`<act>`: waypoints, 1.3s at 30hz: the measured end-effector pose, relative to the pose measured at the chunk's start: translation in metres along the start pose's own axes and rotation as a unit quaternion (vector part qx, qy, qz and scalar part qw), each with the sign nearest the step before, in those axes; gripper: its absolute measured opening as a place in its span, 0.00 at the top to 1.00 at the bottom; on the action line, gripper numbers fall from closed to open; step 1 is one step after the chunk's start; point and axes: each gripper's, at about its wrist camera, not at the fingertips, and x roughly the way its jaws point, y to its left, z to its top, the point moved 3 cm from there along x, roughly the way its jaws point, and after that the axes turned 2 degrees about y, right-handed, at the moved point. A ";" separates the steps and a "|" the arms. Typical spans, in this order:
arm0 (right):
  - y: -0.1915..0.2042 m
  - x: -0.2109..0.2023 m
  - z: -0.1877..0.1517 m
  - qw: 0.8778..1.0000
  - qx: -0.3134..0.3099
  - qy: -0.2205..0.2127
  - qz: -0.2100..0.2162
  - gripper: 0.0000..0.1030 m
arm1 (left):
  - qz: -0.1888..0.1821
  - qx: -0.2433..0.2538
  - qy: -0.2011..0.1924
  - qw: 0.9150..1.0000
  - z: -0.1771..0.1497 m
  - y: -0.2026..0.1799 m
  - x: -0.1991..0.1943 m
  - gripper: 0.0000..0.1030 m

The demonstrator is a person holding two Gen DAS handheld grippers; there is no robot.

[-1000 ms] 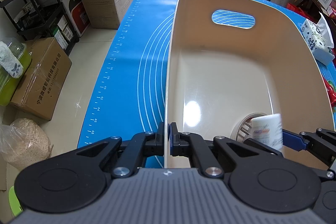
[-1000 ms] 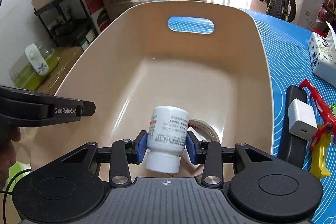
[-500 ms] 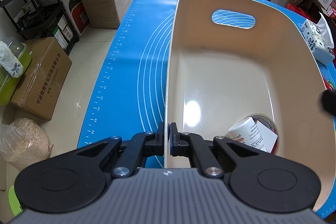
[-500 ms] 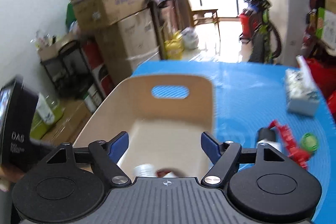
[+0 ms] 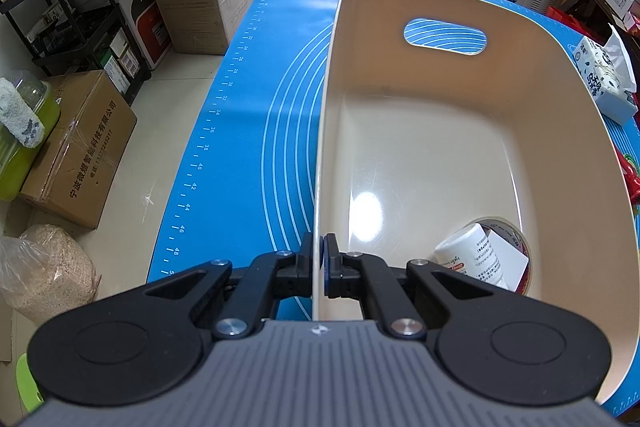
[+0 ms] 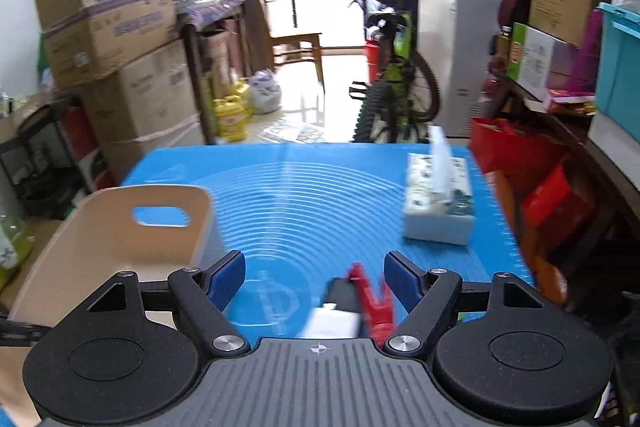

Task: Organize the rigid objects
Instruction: 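Move the right tool back to the red toy figure and grasp it, then lift the red toy figure with the right tool and carry it over the bin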

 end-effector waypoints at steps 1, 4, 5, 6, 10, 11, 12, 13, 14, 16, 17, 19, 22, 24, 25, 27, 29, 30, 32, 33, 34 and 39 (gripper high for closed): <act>-0.004 0.003 -0.001 1.000 0.001 0.002 -0.005 0.22 | 0.000 0.000 0.000 1.000 0.000 0.000 0.000 0.95; -0.014 0.015 -0.003 1.000 -0.003 0.012 -0.016 0.22 | 0.001 0.000 0.000 1.000 0.000 0.000 0.000 0.95; -0.016 0.020 -0.005 1.000 -0.009 0.020 -0.017 0.22 | 0.000 0.000 0.000 1.000 0.000 0.000 0.000 0.95; -0.018 0.026 -0.007 0.999 -0.018 0.028 -0.022 0.23 | 0.000 0.000 0.000 1.000 0.000 0.000 0.000 0.95; -0.025 0.049 -0.012 0.997 -0.031 0.059 -0.035 0.27 | 0.000 0.000 0.000 1.000 0.000 0.000 0.000 0.95; -0.027 0.054 -0.015 0.997 -0.030 0.067 -0.039 0.28 | 0.001 0.000 0.000 1.000 0.000 0.000 0.000 0.95; -0.029 0.059 -0.017 0.996 -0.030 0.075 -0.041 0.31 | 0.001 0.000 0.000 1.000 0.000 0.000 0.000 0.95; -0.030 0.064 -0.019 0.995 -0.030 0.083 -0.042 0.33 | 0.000 0.000 0.000 1.000 0.000 0.000 0.000 0.95; -0.031 0.067 -0.021 0.995 -0.029 0.089 -0.043 0.34 | 0.000 0.000 0.000 1.000 0.000 0.000 0.000 0.95; -0.034 0.074 -0.022 0.994 -0.024 0.098 -0.046 0.36 | 0.001 0.000 0.000 1.000 0.000 0.000 0.000 0.95; -0.036 0.077 -0.024 0.993 -0.019 0.104 -0.045 0.36 | 0.001 0.000 0.000 1.000 0.000 0.000 0.000 0.95; -0.040 0.083 -0.026 0.992 -0.013 0.116 -0.042 0.40 | 0.001 0.000 0.000 1.000 0.000 0.000 0.001 0.95; -0.043 0.088 -0.030 0.991 -0.011 0.124 -0.042 0.45 | 0.002 0.000 0.000 1.000 0.000 0.000 0.001 0.95; -0.044 0.091 -0.031 0.991 -0.011 0.128 -0.040 0.49 | 0.003 0.000 0.001 1.000 0.000 -0.001 0.002 0.95; -0.045 0.093 -0.032 0.991 -0.009 0.131 -0.038 0.51 | 0.003 0.000 0.001 1.000 0.000 -0.001 0.001 0.94; -0.047 0.096 -0.033 0.990 -0.004 0.134 -0.035 0.51 | 0.005 0.001 0.001 1.000 0.000 -0.001 0.002 0.94; -0.047 0.098 -0.034 0.990 -0.005 0.137 -0.032 0.53 | 0.006 0.001 0.001 1.000 0.001 -0.001 0.001 0.94; -0.046 0.099 -0.035 0.990 -0.007 0.140 -0.029 0.56 | 0.006 0.001 0.001 1.000 0.001 -0.002 0.001 0.94; -0.044 0.102 -0.036 0.989 -0.009 0.144 -0.024 0.63 | 0.006 0.001 0.001 1.000 0.001 -0.002 0.001 0.94; -0.042 0.101 -0.036 0.989 -0.012 0.143 -0.025 0.65 | 0.006 0.002 0.001 1.000 0.001 -0.001 0.001 0.94; -0.041 0.101 -0.036 0.989 -0.013 0.142 -0.024 0.65 | 0.006 0.001 0.001 1.000 0.001 -0.001 0.001 0.94; -0.044 0.093 -0.036 0.992 -0.006 0.124 -0.036 0.65 | 0.006 0.001 0.001 1.000 0.001 -0.001 0.001 0.94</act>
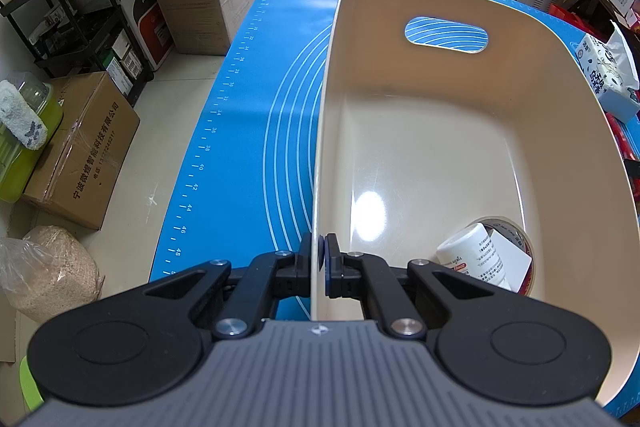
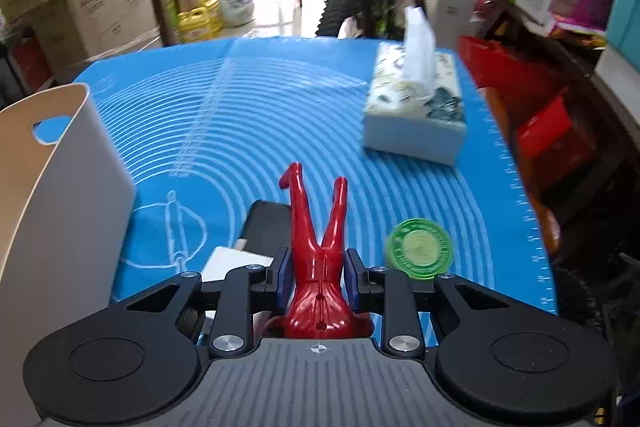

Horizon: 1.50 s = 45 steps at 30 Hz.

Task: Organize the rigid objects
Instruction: 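Lift the red toy figure with the right tool and carry it over the bin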

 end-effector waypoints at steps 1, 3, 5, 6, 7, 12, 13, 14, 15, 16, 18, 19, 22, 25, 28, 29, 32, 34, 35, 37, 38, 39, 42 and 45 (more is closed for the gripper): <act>0.000 -0.003 0.000 1.000 -0.001 -0.005 -0.008 0.65 | 0.000 0.000 0.000 1.000 0.000 0.000 0.000 0.94; -0.001 -0.009 -0.001 1.000 -0.002 -0.017 -0.013 0.65 | 0.000 0.000 0.000 1.000 0.000 0.000 0.000 0.94; -0.001 -0.017 0.000 0.999 -0.003 -0.033 -0.016 0.65 | 0.000 0.000 0.000 1.000 0.000 0.000 0.000 0.94; -0.001 -0.020 0.001 0.999 -0.002 -0.039 -0.017 0.65 | 0.000 0.000 0.000 1.000 0.000 0.000 0.000 0.94; -0.002 -0.024 0.002 0.999 0.000 -0.047 -0.017 0.65 | 0.000 0.000 0.000 1.000 0.000 0.000 0.000 0.94; -0.003 -0.042 0.004 0.996 0.005 -0.081 -0.019 0.65 | 0.000 0.000 0.000 1.000 0.000 0.000 0.000 0.94; -0.002 -0.047 0.004 0.996 0.005 -0.089 -0.020 0.65 | 0.000 0.000 0.000 1.000 0.000 0.000 0.000 0.94; -0.001 -0.050 0.006 0.995 0.005 -0.095 -0.020 0.65 | 0.000 0.000 0.000 1.000 0.000 0.000 0.000 0.94; -0.001 -0.054 0.007 0.995 0.007 -0.101 -0.019 0.65 | 0.000 0.000 0.000 1.000 0.000 0.000 0.000 0.94; 0.000 -0.059 0.008 0.994 0.008 -0.108 -0.017 0.65 | 0.000 0.000 0.000 1.000 0.000 0.000 0.000 0.94; 0.003 -0.068 0.013 0.992 0.006 -0.122 -0.015 0.65 | 0.000 0.000 0.000 1.000 0.000 0.000 0.000 0.94; 0.005 -0.073 0.015 0.991 0.005 -0.131 -0.013 0.65 | 0.000 0.000 0.000 1.000 0.000 0.000 0.000 0.94; 0.011 -0.087 0.022 0.989 0.007 -0.150 0.004 0.65 | 0.000 0.000 0.000 1.000 0.000 0.000 0.000 0.94; 0.023 -0.101 0.027 0.986 0.004 -0.168 0.023 0.65 | 0.000 0.000 0.000 1.000 0.000 0.000 0.000 0.94; 0.039 -0.114 0.032 0.983 -0.003 -0.180 0.047 0.65 | 0.000 0.000 0.000 1.000 0.000 0.000 0.000 0.94; 0.044 -0.118 0.033 0.982 -0.007 -0.183 0.054 0.65 | 0.000 0.000 0.000 1.000 0.000 0.000 0.000 0.94; 0.063 -0.125 0.037 0.979 -0.015 -0.186 0.077 0.65 | 0.000 0.000 0.000 1.000 0.000 0.000 0.000 0.94; 0.074 -0.127 0.040 0.978 -0.018 -0.185 0.092 0.65 | 0.000 0.000 0.000 1.000 0.000 0.000 0.000 0.94; 0.081 -0.127 0.040 0.978 -0.021 -0.184 0.099 0.65 | 0.000 0.001 0.000 1.000 0.000 0.000 0.000 0.94; 0.093 -0.127 0.040 0.977 -0.027 -0.180 0.110 0.65 | 0.000 0.001 0.000 1.000 0.000 0.001 0.000 0.94; 0.102 -0.128 0.039 0.977 -0.032 -0.178 0.117 0.65 | 0.000 0.000 0.000 1.000 0.000 0.001 0.000 0.94; 0.106 -0.127 0.039 0.976 -0.036 -0.176 0.121 0.65 | 0.000 0.000 0.000 1.000 0.000 0.000 0.000 0.94; 0.123 -0.127 0.036 0.975 -0.047 -0.169 0.135 0.65 | 0.000 0.001 0.000 1.000 0.000 0.001 0.000 0.94; 0.141 -0.124 0.028 0.974 -0.058 -0.159 0.149 0.65 | 0.000 0.000 0.000 1.000 0.000 0.001 0.000 0.94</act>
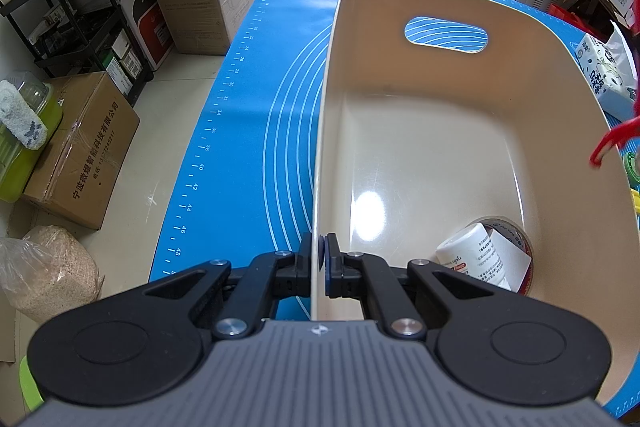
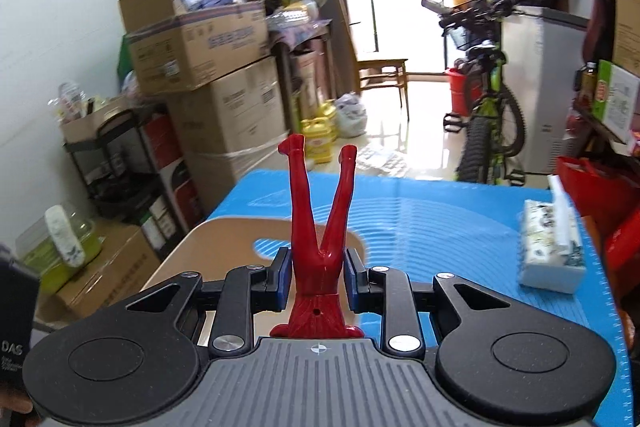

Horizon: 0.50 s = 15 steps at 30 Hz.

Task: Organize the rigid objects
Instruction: 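Lift the red toy figure with the right tool and carry it over the bin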

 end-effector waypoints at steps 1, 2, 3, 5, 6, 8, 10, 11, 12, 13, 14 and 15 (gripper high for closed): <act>0.005 0.002 -0.002 1.000 -0.003 0.005 0.005 0.65 | 0.000 0.000 0.000 1.000 0.000 0.000 0.000 0.94; 0.011 0.004 -0.006 1.000 -0.004 0.009 0.010 0.65 | 0.000 0.000 0.000 1.000 0.000 0.000 0.000 0.94; 0.016 0.007 -0.009 1.000 -0.007 0.014 0.015 0.65 | 0.000 0.000 0.000 1.000 0.000 0.000 0.000 0.94; 0.023 0.010 -0.015 0.999 -0.011 0.023 0.023 0.65 | 0.000 0.000 0.000 1.000 0.000 0.000 0.000 0.94; 0.028 0.012 -0.018 0.999 -0.012 0.027 0.026 0.65 | 0.000 0.000 0.000 1.000 0.000 0.000 0.000 0.94; 0.035 0.017 -0.023 0.999 -0.014 0.035 0.032 0.65 | 0.000 0.000 0.000 1.000 0.000 0.000 0.000 0.94; 0.041 0.021 -0.027 0.998 -0.014 0.043 0.038 0.65 | 0.000 0.000 0.000 1.000 0.000 0.000 0.000 0.94; 0.044 0.023 -0.029 0.998 -0.015 0.046 0.040 0.65 | 0.000 0.000 0.000 1.000 0.000 0.000 0.000 0.94; 0.047 0.025 -0.031 0.998 -0.016 0.049 0.043 0.65 | 0.000 0.000 0.000 1.000 0.000 0.000 0.000 0.94; 0.050 0.027 -0.033 0.997 -0.019 0.055 0.045 0.65 | 0.000 0.000 0.000 1.000 0.000 0.000 0.000 0.94; 0.053 0.028 -0.035 0.997 -0.020 0.059 0.046 0.65 | 0.000 0.000 0.000 1.000 0.000 0.000 0.000 0.94; 0.055 0.030 -0.037 0.997 -0.021 0.065 0.048 0.65 | 0.000 0.000 0.000 1.000 0.000 0.000 0.000 0.94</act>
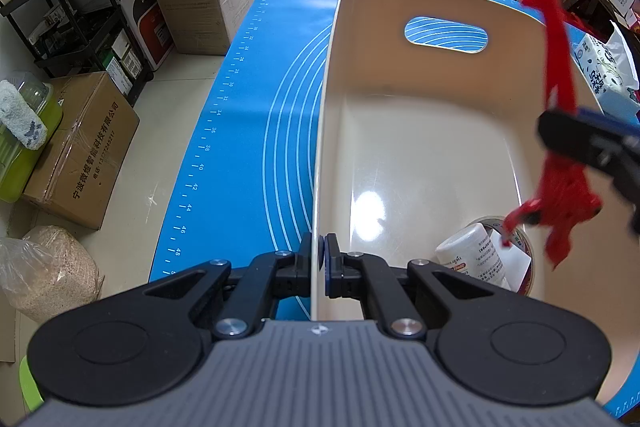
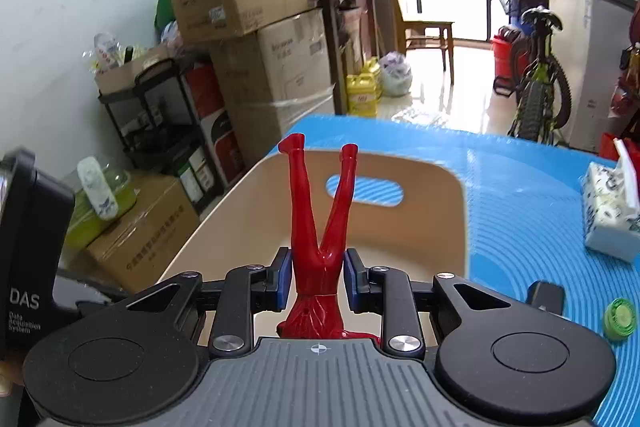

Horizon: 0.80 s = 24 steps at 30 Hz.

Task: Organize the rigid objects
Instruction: 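Lift the red toy figure with the right tool and carry it over the bin, then open the right tool to drop the red toy into the bin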

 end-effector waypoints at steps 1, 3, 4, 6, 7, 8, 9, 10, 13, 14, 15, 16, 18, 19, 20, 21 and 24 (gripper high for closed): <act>0.002 0.003 -0.002 1.000 -0.001 0.008 0.001 0.65 | 0.000 0.000 0.000 1.000 0.000 0.000 0.000 0.94; 0.005 0.009 -0.006 1.000 0.000 0.023 0.002 0.65 | 0.000 0.000 0.000 1.000 0.000 0.000 0.000 0.94; 0.006 0.012 -0.008 0.999 0.000 0.032 0.002 0.65 | 0.000 0.000 0.000 1.000 0.000 0.000 0.000 0.94; 0.008 0.018 -0.014 0.999 0.000 0.051 0.001 0.66 | 0.000 0.000 0.000 1.000 0.000 0.000 0.000 0.94; 0.009 0.021 -0.016 0.998 0.000 0.059 -0.001 0.66 | 0.000 0.000 0.000 1.000 0.000 0.000 0.000 0.94; 0.010 0.023 -0.018 0.998 -0.001 0.065 -0.003 0.66 | 0.000 0.000 0.000 1.000 0.000 0.000 0.000 0.94; 0.011 0.025 -0.020 0.998 -0.006 0.065 -0.006 0.66 | 0.000 0.000 0.000 1.000 0.000 0.000 0.000 0.94; 0.012 0.027 -0.022 0.997 -0.014 0.069 -0.012 0.66 | 0.000 0.000 0.000 1.000 0.000 0.000 0.000 0.94; 0.009 0.034 -0.028 0.996 -0.009 0.091 -0.017 0.66 | 0.000 0.000 0.000 1.000 0.000 0.000 0.000 0.94; 0.007 0.036 -0.029 0.995 -0.006 0.097 -0.022 0.65 | 0.000 0.000 0.000 1.000 0.000 0.000 0.000 0.94; 0.006 0.038 -0.031 0.995 -0.005 0.100 -0.027 0.65 | 0.000 0.000 0.000 1.000 -0.001 0.001 0.000 0.94; 0.004 0.039 -0.032 0.994 -0.001 0.104 -0.028 0.65 | 0.000 0.000 0.000 1.000 -0.001 0.001 0.000 0.94; 0.000 0.038 -0.034 0.994 0.006 0.105 -0.027 0.59 | 0.000 0.000 0.000 1.000 -0.001 0.001 0.000 0.94; -0.001 0.036 -0.034 0.994 0.006 0.102 -0.027 0.52 | 0.000 0.000 0.000 1.000 -0.001 0.001 0.000 0.94; -0.001 0.033 -0.033 0.995 0.005 0.097 -0.025 0.49 | 0.000 0.000 0.000 1.000 -0.001 0.001 0.000 0.94; -0.002 0.029 -0.032 0.996 0.003 0.089 -0.021 0.48 | 0.000 0.000 0.000 1.000 -0.001 0.001 0.000 0.94; -0.004 0.015 -0.025 0.998 -0.002 0.062 -0.025 0.38 | 0.001 0.001 0.000 1.000 -0.001 0.001 0.000 0.94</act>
